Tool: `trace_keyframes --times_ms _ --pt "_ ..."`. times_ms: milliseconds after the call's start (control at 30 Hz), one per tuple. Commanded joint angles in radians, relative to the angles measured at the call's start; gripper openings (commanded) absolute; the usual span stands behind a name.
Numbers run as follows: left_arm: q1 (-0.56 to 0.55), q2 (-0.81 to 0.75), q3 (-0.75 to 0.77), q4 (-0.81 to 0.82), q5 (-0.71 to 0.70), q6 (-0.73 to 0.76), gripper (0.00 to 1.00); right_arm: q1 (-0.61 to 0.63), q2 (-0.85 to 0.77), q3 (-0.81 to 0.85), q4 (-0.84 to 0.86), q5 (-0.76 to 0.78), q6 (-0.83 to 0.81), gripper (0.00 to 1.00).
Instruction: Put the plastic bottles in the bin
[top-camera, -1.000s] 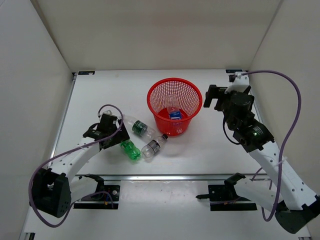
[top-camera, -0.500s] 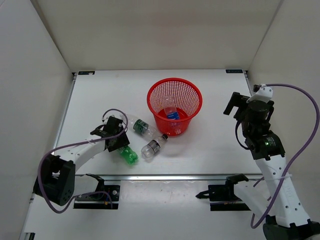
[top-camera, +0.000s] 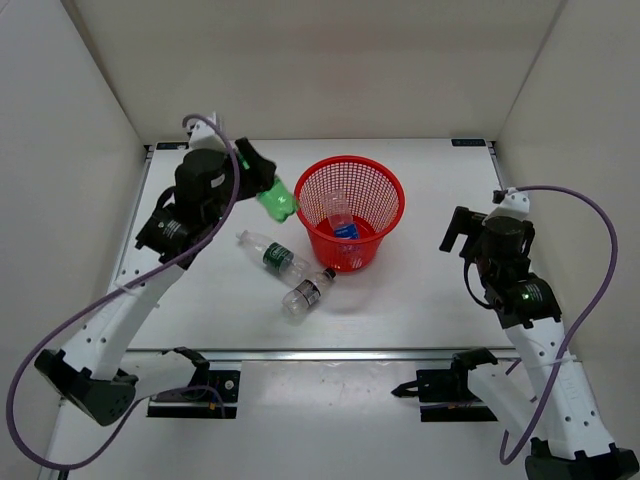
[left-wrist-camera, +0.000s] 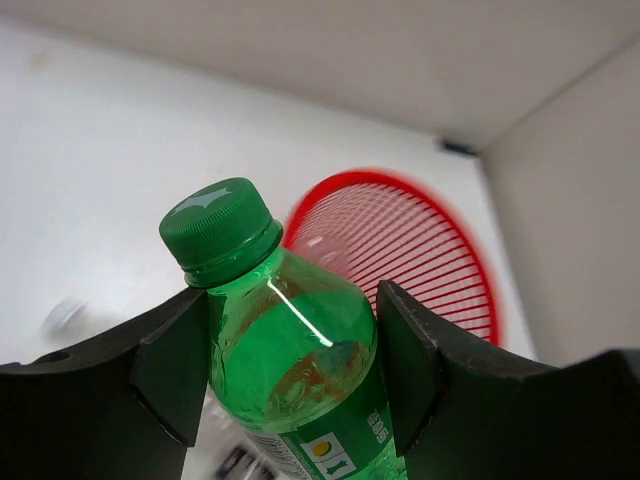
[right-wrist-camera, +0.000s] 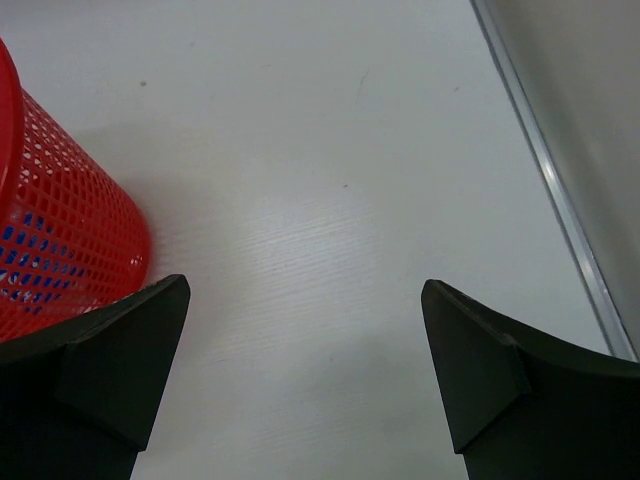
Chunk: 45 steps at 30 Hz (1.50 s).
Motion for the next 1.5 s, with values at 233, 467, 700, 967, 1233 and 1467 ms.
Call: trace_keyframes --times_ms 233,467,700,967,1233,1467 --pt "-0.176 0.442 0.411 0.077 -0.038 0.156 0.53 0.001 -0.062 -0.059 -0.019 -0.114 0.073 1.00" --pt "-0.223 0.584 0.538 0.031 -0.037 0.176 0.98 0.129 -0.046 -0.059 -0.045 -0.097 0.067 0.99" --pt "-0.219 0.494 0.506 0.062 -0.044 0.193 0.99 0.324 -0.016 -0.056 -0.038 -0.033 0.041 0.99" --pt "-0.114 0.224 0.244 -0.013 -0.027 0.159 0.99 0.458 0.036 -0.050 -0.075 -0.117 0.064 0.99" --pt "0.141 -0.234 -0.288 -0.119 0.031 0.060 0.98 0.751 0.209 -0.056 -0.110 -0.177 0.168 0.99" --pt "0.164 -0.386 -0.436 -0.237 0.045 0.003 0.99 0.899 0.381 -0.022 0.071 0.022 0.610 0.94"
